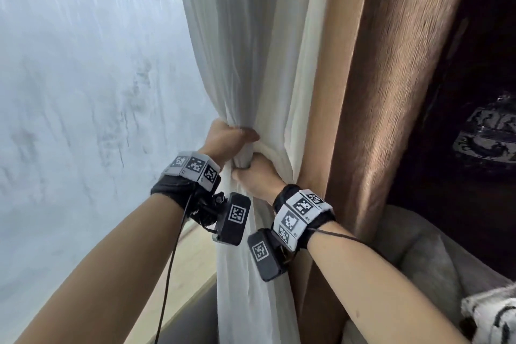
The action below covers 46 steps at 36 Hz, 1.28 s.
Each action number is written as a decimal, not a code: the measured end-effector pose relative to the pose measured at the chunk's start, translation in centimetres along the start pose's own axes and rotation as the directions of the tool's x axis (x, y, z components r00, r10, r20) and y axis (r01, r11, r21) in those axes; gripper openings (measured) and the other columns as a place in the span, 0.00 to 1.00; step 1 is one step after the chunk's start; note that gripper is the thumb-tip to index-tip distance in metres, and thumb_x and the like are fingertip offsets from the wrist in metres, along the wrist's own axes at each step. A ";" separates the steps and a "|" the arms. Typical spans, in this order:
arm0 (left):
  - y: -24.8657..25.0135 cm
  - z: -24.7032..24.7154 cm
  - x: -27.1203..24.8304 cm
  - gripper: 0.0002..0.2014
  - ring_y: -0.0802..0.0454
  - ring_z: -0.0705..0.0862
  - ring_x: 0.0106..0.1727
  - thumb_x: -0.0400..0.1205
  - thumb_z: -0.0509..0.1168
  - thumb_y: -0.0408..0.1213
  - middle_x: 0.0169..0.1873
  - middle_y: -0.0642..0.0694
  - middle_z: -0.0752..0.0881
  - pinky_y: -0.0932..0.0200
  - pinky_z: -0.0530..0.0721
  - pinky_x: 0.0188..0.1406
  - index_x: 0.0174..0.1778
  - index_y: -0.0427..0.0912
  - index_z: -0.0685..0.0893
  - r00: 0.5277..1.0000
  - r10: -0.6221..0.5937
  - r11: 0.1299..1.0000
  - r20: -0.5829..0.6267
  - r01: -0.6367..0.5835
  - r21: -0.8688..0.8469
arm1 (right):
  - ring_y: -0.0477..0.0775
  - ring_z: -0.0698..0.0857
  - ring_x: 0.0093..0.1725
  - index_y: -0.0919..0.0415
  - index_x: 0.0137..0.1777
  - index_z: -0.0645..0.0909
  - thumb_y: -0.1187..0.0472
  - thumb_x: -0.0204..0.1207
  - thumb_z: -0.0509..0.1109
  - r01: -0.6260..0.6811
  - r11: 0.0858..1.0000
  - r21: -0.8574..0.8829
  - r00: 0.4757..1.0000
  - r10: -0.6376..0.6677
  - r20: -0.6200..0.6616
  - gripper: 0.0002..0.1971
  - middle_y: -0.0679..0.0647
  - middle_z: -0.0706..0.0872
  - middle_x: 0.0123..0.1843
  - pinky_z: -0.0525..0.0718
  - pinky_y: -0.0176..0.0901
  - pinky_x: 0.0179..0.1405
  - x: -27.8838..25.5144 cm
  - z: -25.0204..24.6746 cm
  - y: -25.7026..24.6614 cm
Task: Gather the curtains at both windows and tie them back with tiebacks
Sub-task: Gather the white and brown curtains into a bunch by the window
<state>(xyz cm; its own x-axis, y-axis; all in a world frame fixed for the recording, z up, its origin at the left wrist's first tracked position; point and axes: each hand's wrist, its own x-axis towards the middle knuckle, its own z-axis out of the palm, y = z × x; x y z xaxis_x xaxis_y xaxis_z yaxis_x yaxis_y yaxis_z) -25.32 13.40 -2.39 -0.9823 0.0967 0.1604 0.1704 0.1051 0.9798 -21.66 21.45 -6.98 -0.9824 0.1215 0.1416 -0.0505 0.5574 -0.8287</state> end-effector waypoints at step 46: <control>-3.0 -4.8 -2.8 0.27 0.45 0.91 0.50 0.62 0.82 0.26 0.49 0.40 0.92 0.52 0.89 0.46 0.58 0.38 0.88 0.955 0.092 0.994 0.281 -0.069 -0.090 | 0.60 0.86 0.54 0.59 0.40 0.86 0.77 0.74 0.49 -0.010 0.937 0.350 1.000 0.017 -0.017 0.23 0.62 0.89 0.52 0.85 0.56 0.62 -1.4 -1.9 -4.0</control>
<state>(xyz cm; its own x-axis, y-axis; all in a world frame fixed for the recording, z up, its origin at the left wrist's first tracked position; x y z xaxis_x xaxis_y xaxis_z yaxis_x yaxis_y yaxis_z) -23.51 8.10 -5.24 -0.9010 0.3797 0.2097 0.2303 0.0090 0.9731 -19.74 20.56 -2.82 -0.9799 0.1448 0.1370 -0.1007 0.2334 -0.9672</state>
